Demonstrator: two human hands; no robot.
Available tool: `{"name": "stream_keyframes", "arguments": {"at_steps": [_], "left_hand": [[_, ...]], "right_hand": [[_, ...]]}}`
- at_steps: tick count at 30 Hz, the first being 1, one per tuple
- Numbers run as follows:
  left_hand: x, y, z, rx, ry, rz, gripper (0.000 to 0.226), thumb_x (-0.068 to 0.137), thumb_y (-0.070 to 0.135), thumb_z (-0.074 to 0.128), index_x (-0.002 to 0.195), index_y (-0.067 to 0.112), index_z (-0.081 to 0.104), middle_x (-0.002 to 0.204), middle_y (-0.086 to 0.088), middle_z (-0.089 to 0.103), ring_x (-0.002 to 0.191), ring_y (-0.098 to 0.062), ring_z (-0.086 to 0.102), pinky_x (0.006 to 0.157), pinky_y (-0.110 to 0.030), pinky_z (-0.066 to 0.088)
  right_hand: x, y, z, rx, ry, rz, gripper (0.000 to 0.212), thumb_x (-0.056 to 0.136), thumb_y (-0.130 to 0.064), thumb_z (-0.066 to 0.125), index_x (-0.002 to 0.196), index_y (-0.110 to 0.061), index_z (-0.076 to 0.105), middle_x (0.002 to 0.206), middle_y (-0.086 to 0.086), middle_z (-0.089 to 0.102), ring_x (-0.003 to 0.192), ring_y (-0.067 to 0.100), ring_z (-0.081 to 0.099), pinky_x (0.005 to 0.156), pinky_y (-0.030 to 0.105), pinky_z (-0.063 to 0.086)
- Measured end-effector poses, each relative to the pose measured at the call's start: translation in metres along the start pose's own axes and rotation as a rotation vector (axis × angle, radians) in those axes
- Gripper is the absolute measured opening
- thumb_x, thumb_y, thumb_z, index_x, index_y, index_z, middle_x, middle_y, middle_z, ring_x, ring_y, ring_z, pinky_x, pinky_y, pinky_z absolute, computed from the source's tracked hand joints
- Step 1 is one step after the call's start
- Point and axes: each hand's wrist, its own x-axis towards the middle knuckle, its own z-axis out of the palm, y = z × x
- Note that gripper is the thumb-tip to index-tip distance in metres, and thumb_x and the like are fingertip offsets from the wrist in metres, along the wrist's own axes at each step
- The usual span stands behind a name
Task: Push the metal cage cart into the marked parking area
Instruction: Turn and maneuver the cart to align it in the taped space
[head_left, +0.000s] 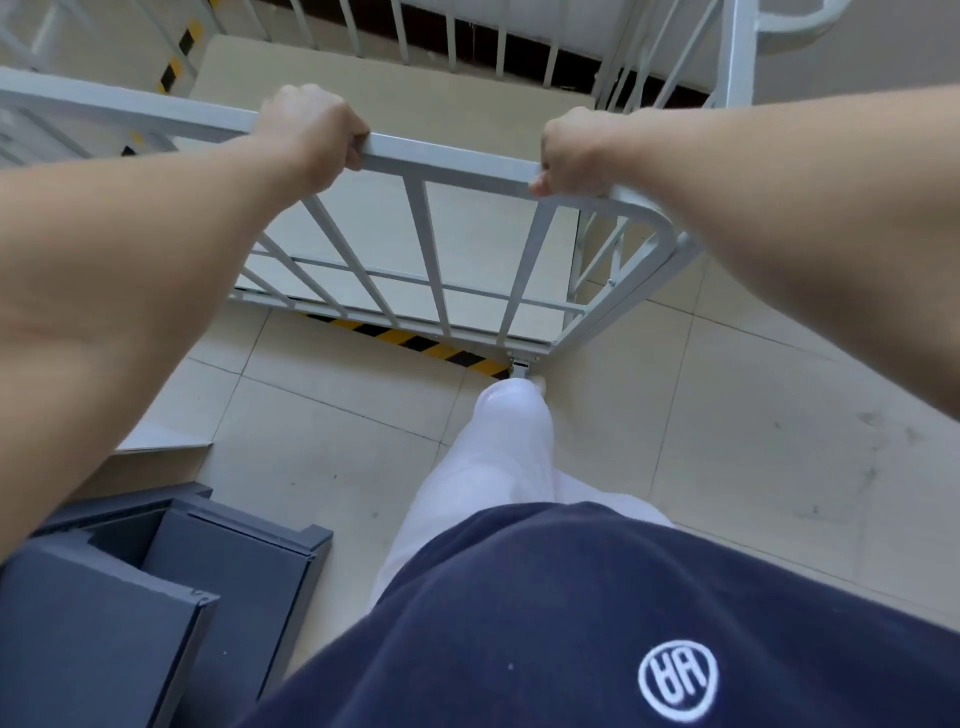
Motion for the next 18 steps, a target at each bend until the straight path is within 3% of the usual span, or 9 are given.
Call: {"name": "stream_keyframes", "arguments": {"at_steps": [4,9,18], "left_hand": [[0.004,0.003,-0.004,-0.012,-0.033,-0.006,0.023,0.083,0.000,0.054,0.078,0.016,0.069,0.087,-0.011,0.065,0.086,-0.037,0.058,0.070,-0.033,0.045],[0.005,0.001,-0.008,-0.032,-0.050,0.003,0.023,0.082,-0.001,0.054,0.082,0.015,0.071,0.093,-0.013,0.071,0.091,-0.037,0.061,0.079,-0.037,0.052],[0.006,0.002,-0.009,-0.012,-0.090,0.038,0.030,0.079,-0.006,0.050,0.087,0.012,0.072,0.100,-0.020,0.067,0.093,-0.042,0.059,0.076,-0.037,0.047]], "right_hand": [[-0.004,0.001,-0.001,0.001,0.014,0.024,0.042,0.096,-0.040,0.050,0.115,-0.004,0.060,0.095,0.013,0.051,0.084,0.032,0.051,0.072,0.035,0.040],[-0.008,-0.003,-0.008,0.003,-0.031,0.033,0.043,0.095,-0.042,0.050,0.113,-0.005,0.060,0.097,0.013,0.052,0.087,0.033,0.052,0.072,0.036,0.038],[-0.006,-0.011,-0.002,0.072,-0.039,0.133,0.037,0.096,-0.038,0.051,0.102,-0.002,0.057,0.093,0.017,0.050,0.084,0.034,0.051,0.073,0.036,0.042]]}}
